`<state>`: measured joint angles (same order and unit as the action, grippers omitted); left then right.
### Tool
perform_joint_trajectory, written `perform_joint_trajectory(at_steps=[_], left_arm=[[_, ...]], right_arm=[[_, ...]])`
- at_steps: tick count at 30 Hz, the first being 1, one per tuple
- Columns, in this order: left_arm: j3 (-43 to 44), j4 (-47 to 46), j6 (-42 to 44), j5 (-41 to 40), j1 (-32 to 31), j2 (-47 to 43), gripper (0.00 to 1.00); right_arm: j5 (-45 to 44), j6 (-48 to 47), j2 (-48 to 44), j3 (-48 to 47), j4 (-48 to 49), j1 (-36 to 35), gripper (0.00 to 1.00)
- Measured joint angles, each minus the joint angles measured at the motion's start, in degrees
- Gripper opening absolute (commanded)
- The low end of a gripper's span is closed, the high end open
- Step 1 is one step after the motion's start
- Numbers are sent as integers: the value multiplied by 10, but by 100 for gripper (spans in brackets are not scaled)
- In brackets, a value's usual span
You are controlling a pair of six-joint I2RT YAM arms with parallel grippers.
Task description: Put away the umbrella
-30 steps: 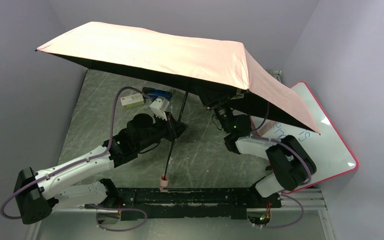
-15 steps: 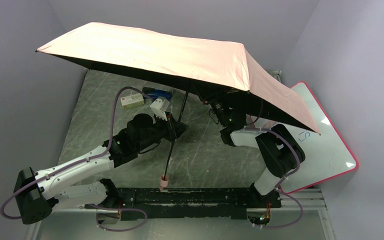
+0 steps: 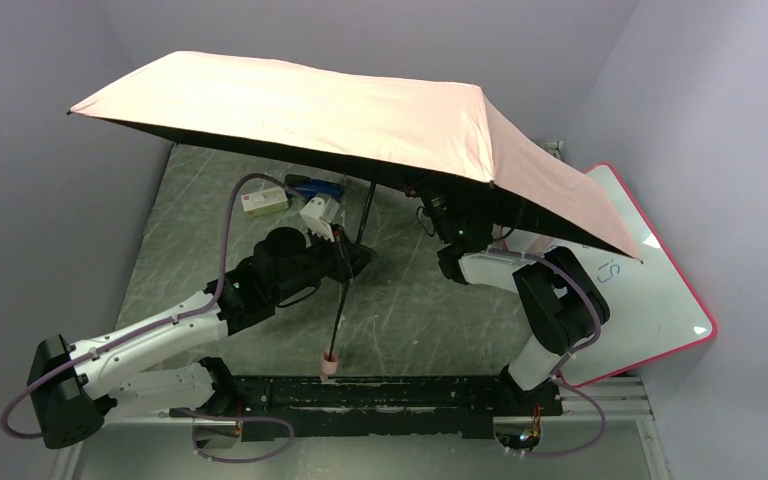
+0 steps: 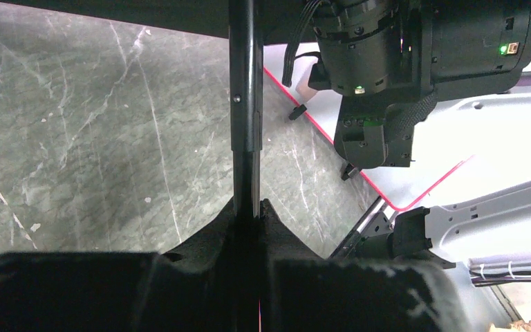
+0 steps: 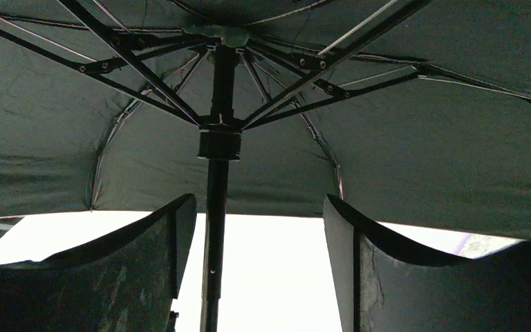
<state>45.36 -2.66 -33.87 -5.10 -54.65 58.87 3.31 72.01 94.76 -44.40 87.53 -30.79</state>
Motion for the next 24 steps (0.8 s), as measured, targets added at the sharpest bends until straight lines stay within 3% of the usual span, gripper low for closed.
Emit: perform_joint_trajectory(at_steps=[12, 24], left_arm=[[0, 7, 0, 2, 0, -6, 5], [0, 8, 0, 3, 0, -6, 5]], right_arm=[[-14, -4, 1, -24, 0, 0, 67], [-27, -4, 21, -80, 0, -5, 69]])
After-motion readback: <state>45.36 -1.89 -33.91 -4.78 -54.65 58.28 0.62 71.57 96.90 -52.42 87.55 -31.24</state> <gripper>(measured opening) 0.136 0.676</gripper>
